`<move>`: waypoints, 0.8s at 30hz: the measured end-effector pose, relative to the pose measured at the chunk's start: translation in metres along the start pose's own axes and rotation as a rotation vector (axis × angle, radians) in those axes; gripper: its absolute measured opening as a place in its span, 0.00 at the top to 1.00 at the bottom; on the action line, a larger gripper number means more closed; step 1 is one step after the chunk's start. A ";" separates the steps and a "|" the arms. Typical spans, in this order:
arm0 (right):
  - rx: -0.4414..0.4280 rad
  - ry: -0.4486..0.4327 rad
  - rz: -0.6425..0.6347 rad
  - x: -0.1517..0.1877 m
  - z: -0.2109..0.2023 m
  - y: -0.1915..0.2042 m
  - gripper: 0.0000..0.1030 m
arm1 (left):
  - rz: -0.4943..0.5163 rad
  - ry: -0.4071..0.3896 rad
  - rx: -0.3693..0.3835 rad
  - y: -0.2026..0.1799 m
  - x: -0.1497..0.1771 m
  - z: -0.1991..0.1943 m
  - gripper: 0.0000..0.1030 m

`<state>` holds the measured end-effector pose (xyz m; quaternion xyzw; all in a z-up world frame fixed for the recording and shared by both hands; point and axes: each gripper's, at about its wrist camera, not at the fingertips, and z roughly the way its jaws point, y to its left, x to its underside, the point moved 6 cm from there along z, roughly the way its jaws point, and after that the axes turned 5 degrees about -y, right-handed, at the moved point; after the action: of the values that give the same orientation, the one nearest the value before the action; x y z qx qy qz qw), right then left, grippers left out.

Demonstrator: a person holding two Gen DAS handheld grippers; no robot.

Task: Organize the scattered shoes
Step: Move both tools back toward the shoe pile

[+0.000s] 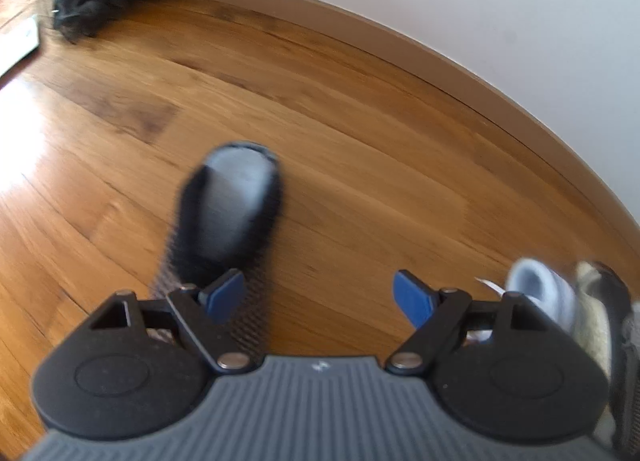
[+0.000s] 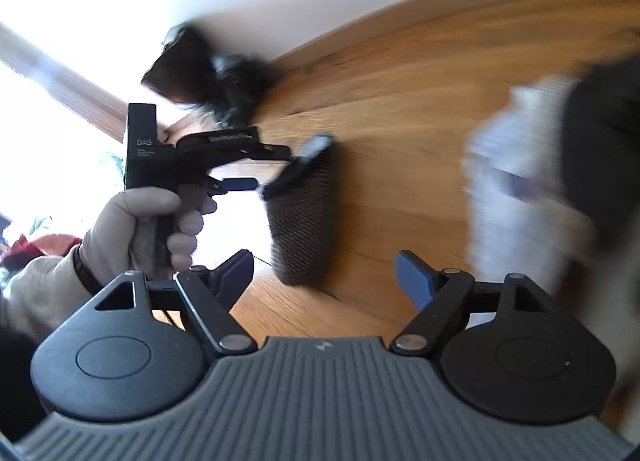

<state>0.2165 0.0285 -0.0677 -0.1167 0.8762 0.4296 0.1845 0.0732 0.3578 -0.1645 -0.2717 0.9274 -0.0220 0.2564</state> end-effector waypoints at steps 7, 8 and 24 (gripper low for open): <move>0.127 0.048 -0.018 0.045 -0.114 -0.071 0.20 | 0.169 0.038 0.155 -0.117 -0.007 -0.051 0.21; 0.156 0.069 -0.032 0.051 -0.128 -0.079 0.20 | 0.173 0.087 0.164 -0.137 -0.004 -0.058 0.21; 0.456 -0.181 0.258 0.053 -0.309 -0.222 0.14 | 0.351 0.610 0.321 -0.451 0.203 -0.026 0.16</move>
<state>0.1805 -0.3540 -0.0732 0.0793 0.9378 0.2500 0.2273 0.1361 -0.1333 -0.1550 -0.0463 0.9781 -0.2026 0.0078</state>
